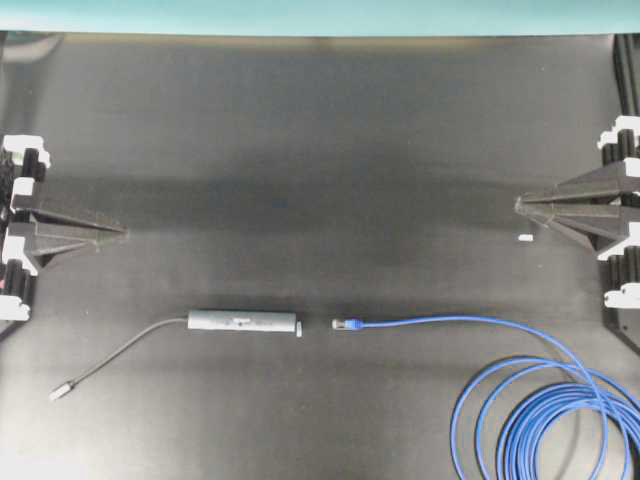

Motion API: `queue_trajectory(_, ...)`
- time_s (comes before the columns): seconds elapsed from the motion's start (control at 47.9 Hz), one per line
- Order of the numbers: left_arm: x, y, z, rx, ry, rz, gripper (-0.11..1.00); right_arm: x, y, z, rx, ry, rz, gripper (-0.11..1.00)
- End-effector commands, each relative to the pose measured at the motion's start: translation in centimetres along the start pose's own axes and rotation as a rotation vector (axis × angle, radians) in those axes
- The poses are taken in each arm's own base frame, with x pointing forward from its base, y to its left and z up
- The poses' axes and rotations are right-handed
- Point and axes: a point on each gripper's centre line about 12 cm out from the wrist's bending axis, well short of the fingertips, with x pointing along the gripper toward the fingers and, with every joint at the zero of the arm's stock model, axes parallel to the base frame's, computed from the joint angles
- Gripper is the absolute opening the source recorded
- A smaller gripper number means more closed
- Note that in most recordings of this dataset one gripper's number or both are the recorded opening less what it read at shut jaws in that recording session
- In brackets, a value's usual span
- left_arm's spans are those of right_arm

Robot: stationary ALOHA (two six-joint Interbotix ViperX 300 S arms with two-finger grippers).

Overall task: Insert the LAN cable into the hub.
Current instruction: 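Move the left gripper toward the grey hub and the right toward the blue plug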

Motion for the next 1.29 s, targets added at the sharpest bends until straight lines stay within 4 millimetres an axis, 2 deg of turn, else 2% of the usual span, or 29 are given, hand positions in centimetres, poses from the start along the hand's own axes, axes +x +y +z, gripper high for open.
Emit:
queue_trajectory(0.0, 1.2, -0.2, 0.5, 0.003, 0.043, -0.012, 0.06, 0.4, 0.0, 0.4, 0.023, -0.002, 0.0, 0.03)
queue_trajectory(0.104, 2.5, -0.3, 0.0, -0.024, 0.134, -0.014, 0.0, 1.1, 0.2, -0.6, 0.092, 0.128, -0.002, 0.0)
queue_trajectory(0.334, 4.2, -0.9, -2.4, -0.019, 0.335, -0.034, 0.0, 1.9, 0.8, -2.7, 0.122, 0.421, 0.013, 0.0)
queue_trajectory(0.647, 5.7, -1.3, -4.3, -0.017, 0.422, -0.047, 0.02, 2.7, 1.0, -5.2, 0.154, 0.599, -0.002, 0.0)
queue_trajectory(0.73, 6.1, -1.3, -5.1, -0.024, 0.436, -0.046, 0.15, 3.2, 1.2, -5.8, 0.153, 0.632, 0.001, 0.0)
queue_trajectory(0.876, 6.8, -2.3, -7.4, -0.043, 0.517, -0.069, 0.6, 4.2, 1.8, -7.1, 0.143, 0.702, 0.017, 0.02)
queue_trajectory(0.96, 7.7, -2.9, -8.7, -0.071, 0.565, -0.076, 0.82, 5.0, 2.1, -7.9, 0.139, 0.749, 0.025, 0.14)
queue_trajectory(1.001, 8.1, -3.0, -9.3, -0.078, 0.583, -0.077, 0.87, 5.3, 2.2, -8.3, 0.136, 0.766, 0.025, 0.25)
queue_trajectory(1.106, 8.9, -3.7, -11.1, -0.072, 0.594, -0.097, 0.84, 6.1, 2.3, -9.1, 0.131, 0.794, 0.024, 0.55)
queue_trajectory(1.189, 9.2, -3.8, -12.5, -0.077, 0.559, -0.105, 0.85, 6.6, 2.4, -9.4, 0.122, 0.8, 0.029, 0.76)
queue_trajectory(1.231, 9.0, -3.8, -13.5, -0.084, 0.531, -0.108, 0.85, 6.9, 2.5, -9.4, 0.113, 0.797, 0.033, 0.82)
queue_trajectory(1.273, 8.8, -3.8, -14.2, -0.088, 0.508, -0.109, 0.85, 7.1, 2.6, -9.4, 0.103, 0.795, 0.036, 0.83)
